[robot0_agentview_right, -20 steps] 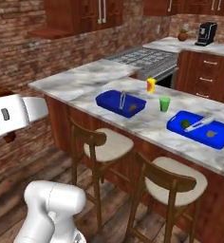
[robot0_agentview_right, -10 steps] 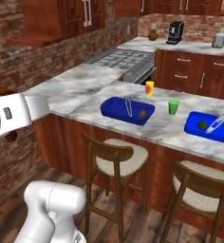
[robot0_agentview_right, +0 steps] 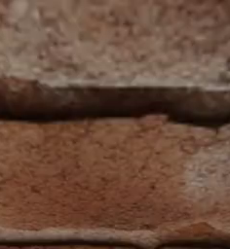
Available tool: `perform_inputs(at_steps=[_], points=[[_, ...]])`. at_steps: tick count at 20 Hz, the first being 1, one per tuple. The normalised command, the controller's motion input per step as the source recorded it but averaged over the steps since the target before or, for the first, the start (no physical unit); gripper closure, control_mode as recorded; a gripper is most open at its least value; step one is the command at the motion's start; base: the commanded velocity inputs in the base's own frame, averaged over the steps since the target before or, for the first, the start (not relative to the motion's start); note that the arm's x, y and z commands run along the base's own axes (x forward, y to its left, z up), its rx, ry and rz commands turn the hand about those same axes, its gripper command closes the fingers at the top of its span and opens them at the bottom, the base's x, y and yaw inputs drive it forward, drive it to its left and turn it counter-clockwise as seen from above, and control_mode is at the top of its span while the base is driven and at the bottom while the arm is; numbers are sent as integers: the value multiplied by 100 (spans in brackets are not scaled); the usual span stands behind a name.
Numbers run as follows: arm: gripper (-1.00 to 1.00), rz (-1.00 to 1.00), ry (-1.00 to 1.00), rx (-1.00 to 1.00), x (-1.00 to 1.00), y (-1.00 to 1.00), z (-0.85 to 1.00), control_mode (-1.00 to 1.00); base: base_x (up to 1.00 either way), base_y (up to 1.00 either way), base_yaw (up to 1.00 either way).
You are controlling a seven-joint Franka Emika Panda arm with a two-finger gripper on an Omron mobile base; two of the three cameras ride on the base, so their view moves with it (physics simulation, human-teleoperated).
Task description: Gather the lime and garlic from the fridge and place them on a tray on the dining counter. Then gather the chicken drumsticks from the fridge and place them on the other tray.
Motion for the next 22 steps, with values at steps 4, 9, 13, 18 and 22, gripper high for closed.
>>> perform_inputs(at_steps=[4,9,13,18,22], points=[[100,0,0,0,0,0,0,100,-8,82,-60],[100,0,0,0,0,0,0,100,-1,100,-33],[100,0,0,0,0,0,0,100,32,99,-16],[100,0,0,0,0,0,0,100,95,84,-13],[100,0,0,0,0,0,0,100,91,72,-11]])
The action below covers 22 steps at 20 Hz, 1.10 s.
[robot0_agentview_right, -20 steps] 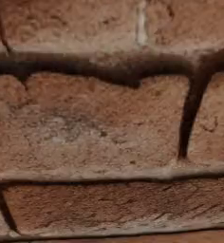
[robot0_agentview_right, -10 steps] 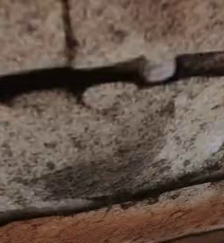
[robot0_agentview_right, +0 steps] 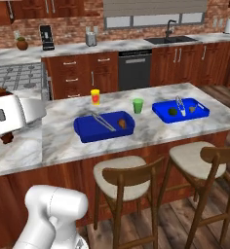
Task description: Gather the lime and garlic from the fridge and place them on a tray on the dining counter. Then gather the chicken drumsticks from the fridge and place them on the other tray.
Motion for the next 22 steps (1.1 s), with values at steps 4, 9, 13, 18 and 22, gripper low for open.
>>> perform_inputs(at_steps=[4,9,13,18,22], points=[[100,0,0,0,0,0,0,100,87,62,-11],[100,0,0,0,0,0,0,100,-1,90,-12],[100,0,0,0,0,0,0,100,57,65,-16],[100,0,0,0,0,0,0,100,100,-7,-6],[100,0,0,0,0,0,0,100,100,-37,12]])
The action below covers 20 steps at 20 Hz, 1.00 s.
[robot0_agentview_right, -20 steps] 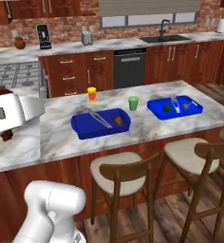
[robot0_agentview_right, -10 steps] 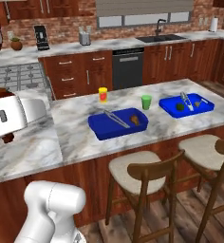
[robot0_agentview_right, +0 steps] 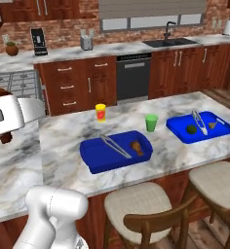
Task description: Gather the lime and garlic from the fridge and place them on a tray on the dining counter. Then gather the chicken drumsticks from the fridge and place them on the other tray.
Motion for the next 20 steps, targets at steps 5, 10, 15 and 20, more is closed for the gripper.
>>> perform_inputs(at_steps=[5,10,15,20], points=[[100,0,0,0,0,0,0,100,88,-31,43],[100,0,0,0,0,0,0,100,69,-40,30],[100,0,0,0,0,0,0,100,63,-25,18],[100,4,26,0,54,-19,-5,-100,35,-3,3]])
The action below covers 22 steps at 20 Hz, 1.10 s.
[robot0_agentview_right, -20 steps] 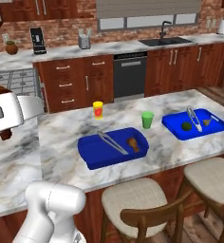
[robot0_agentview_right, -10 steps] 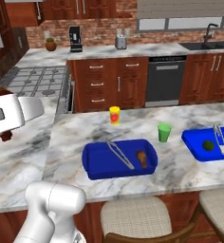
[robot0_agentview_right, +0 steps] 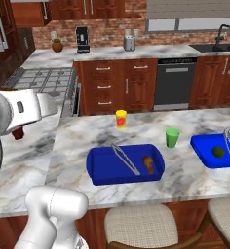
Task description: Gather the lime and garlic from the fridge and place them on a tray on the dining counter. Then gather the chicken drumsticks from the fridge and place them on the other tray.
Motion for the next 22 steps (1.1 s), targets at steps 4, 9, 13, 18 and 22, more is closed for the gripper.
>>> perform_inputs(at_steps=[4,9,13,18,22], points=[[100,2,41,0,76,-21,-36,-100,0,0,0],[100,9,33,0,53,-18,-51,-100,0,0,0],[100,10,26,-6,40,-9,-75,-100,0,0,0],[100,2,14,-12,37,-9,-62,-100,0,0,0],[100,0,2,-1,22,-26,-25,-100,0,0,0]])
